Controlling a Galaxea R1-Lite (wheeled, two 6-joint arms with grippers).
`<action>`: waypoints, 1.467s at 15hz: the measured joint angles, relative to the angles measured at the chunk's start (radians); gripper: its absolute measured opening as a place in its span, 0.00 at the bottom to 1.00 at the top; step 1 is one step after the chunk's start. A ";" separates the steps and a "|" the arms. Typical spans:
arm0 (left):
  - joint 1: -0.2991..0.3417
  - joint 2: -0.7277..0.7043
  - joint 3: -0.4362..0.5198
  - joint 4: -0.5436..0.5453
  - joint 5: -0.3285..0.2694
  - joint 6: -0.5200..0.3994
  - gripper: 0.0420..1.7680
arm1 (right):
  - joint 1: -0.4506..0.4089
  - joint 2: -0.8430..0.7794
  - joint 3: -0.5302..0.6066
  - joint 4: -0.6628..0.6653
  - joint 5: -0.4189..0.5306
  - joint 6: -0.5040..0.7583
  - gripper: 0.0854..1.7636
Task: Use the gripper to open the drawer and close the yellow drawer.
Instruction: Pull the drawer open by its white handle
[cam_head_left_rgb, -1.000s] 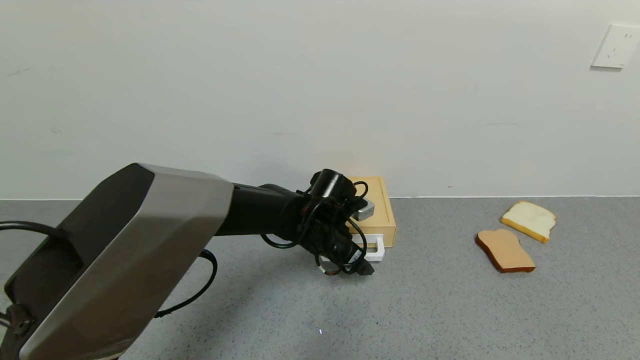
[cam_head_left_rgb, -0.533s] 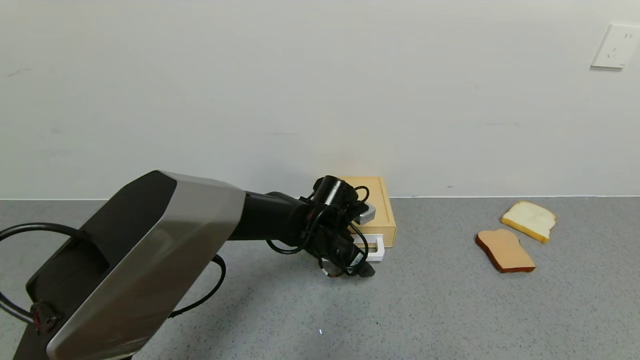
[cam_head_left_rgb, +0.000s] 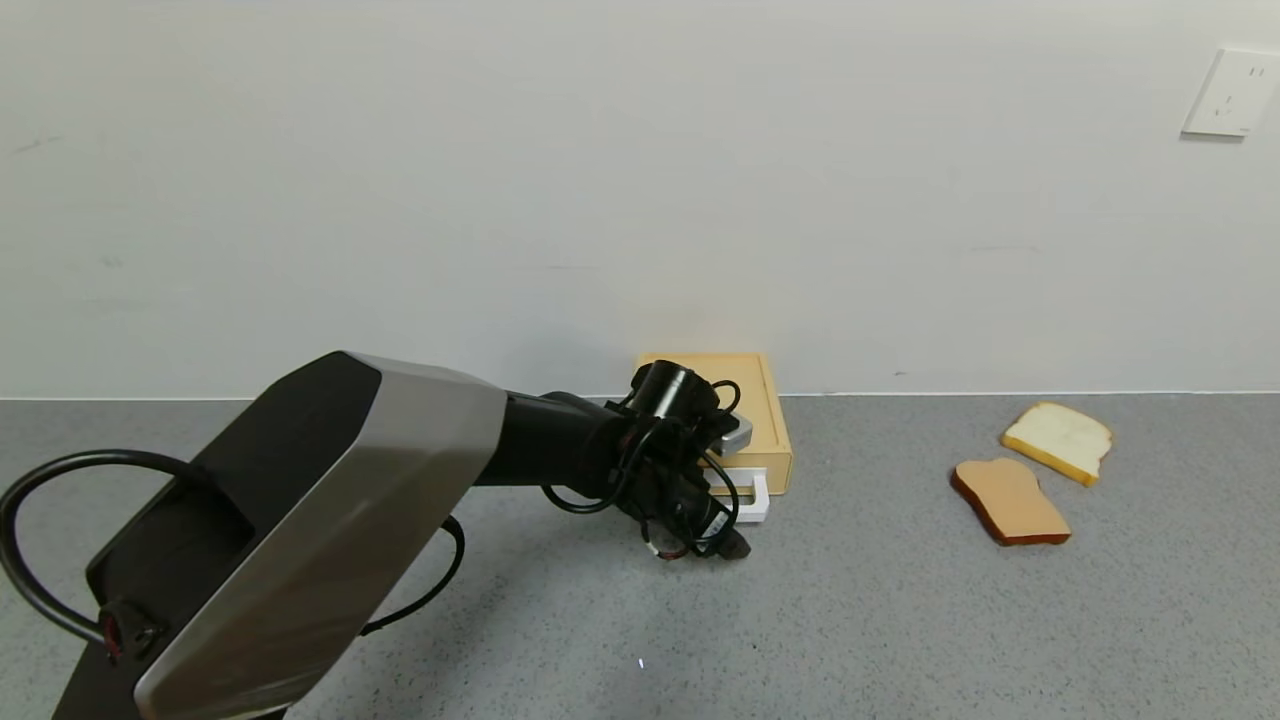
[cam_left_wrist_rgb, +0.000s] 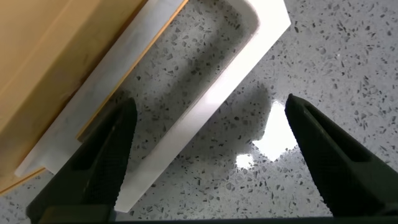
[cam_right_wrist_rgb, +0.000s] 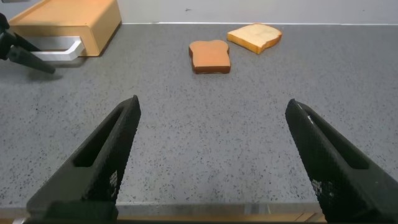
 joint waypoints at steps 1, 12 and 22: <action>0.000 0.002 -0.002 0.000 0.007 0.000 0.97 | 0.000 0.000 0.000 0.000 -0.001 0.000 0.97; 0.000 0.011 -0.008 0.009 0.015 -0.011 0.97 | 0.000 0.000 0.000 0.000 -0.001 0.000 0.97; -0.014 -0.006 -0.004 0.103 0.014 -0.011 0.97 | 0.000 0.000 0.000 0.000 -0.001 0.000 0.97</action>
